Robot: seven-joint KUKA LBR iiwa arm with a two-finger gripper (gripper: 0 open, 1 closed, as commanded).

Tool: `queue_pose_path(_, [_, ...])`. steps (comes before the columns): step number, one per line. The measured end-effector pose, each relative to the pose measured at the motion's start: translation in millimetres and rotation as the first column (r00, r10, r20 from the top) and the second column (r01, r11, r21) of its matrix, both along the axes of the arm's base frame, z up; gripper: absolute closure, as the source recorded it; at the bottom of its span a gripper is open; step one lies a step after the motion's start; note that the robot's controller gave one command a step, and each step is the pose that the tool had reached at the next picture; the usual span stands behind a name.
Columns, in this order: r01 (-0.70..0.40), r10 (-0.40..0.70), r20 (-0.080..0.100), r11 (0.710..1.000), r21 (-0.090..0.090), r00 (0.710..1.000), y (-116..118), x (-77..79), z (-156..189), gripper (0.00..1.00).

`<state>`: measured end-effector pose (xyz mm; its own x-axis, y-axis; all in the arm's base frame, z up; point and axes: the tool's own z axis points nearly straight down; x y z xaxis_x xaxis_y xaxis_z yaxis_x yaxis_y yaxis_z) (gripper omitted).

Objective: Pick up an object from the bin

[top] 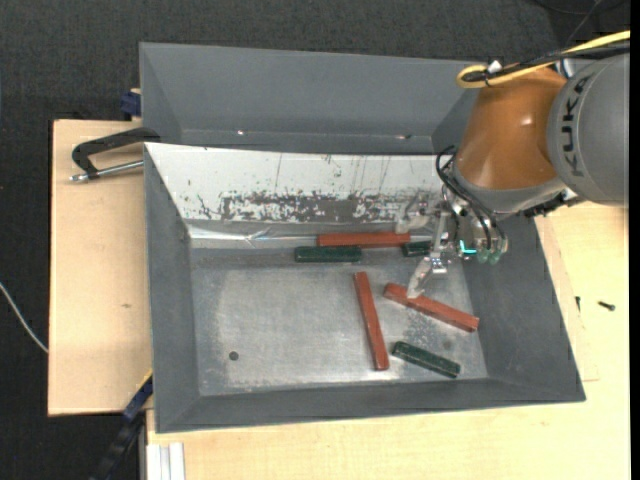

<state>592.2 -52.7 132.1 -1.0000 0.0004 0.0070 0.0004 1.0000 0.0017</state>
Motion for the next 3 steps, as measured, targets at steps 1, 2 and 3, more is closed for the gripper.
queue_pose_path(1, [-0.001,0.001,0.008,1.000,-0.001,1.000,0.0,2.0,4.4,0.00])
queue_pose_path(2, [0.050,-0.049,0.011,0.999,0.000,0.999,-10.2,-24.8,-28.1,0.00])
queue_pose_path(3, [0.061,-0.061,0.005,0.998,0.000,0.998,-5.0,-52.9,-55.4,1.00])
